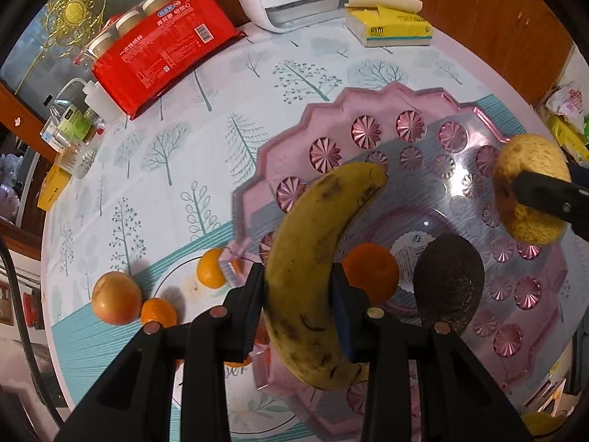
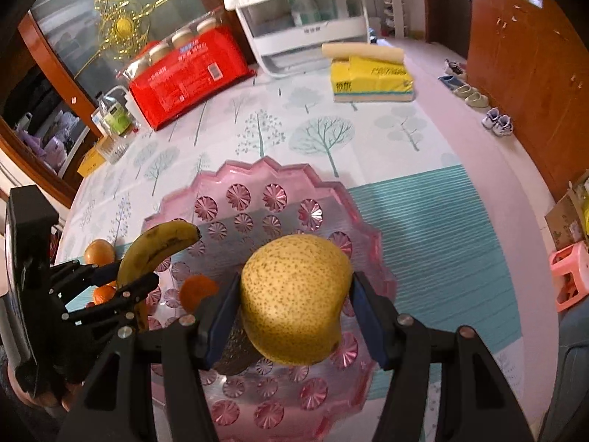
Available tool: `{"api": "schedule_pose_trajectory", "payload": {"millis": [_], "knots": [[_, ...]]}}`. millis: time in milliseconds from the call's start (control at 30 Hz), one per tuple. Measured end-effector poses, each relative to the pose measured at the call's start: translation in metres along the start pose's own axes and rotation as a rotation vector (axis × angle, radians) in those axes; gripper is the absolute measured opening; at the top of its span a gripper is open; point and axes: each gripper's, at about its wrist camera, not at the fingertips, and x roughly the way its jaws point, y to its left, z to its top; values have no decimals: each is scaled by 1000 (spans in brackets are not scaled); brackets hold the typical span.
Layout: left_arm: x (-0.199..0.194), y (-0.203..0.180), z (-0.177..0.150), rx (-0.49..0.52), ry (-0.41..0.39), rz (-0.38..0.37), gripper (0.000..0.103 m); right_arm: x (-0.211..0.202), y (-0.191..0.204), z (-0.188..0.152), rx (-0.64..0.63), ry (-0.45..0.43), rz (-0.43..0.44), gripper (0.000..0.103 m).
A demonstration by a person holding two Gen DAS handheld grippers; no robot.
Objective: Organize fruits
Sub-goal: 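Carry the banana and yellow pear over the pink bowl with both grippers, then lower the banana and pear into the bowl and open both grippers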
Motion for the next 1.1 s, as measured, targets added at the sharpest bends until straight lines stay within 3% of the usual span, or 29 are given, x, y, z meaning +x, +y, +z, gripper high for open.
{"api": "schedule_pose_trajectory", "payload": {"millis": [533,667,833,1100], "knots": [[17,-3,4,-67,42,-22,35,48,7,10,-54,113,15,62],[8,0,6,-82,18,-22,62,49,10,10,-61,117,2,62],[2,0,5,-76,9,-7,65,34,15,12,-71,61,-7,62],[-12,-1,0,-81,-14,7,79,14,24,11,-105,16,-21,62]]}}
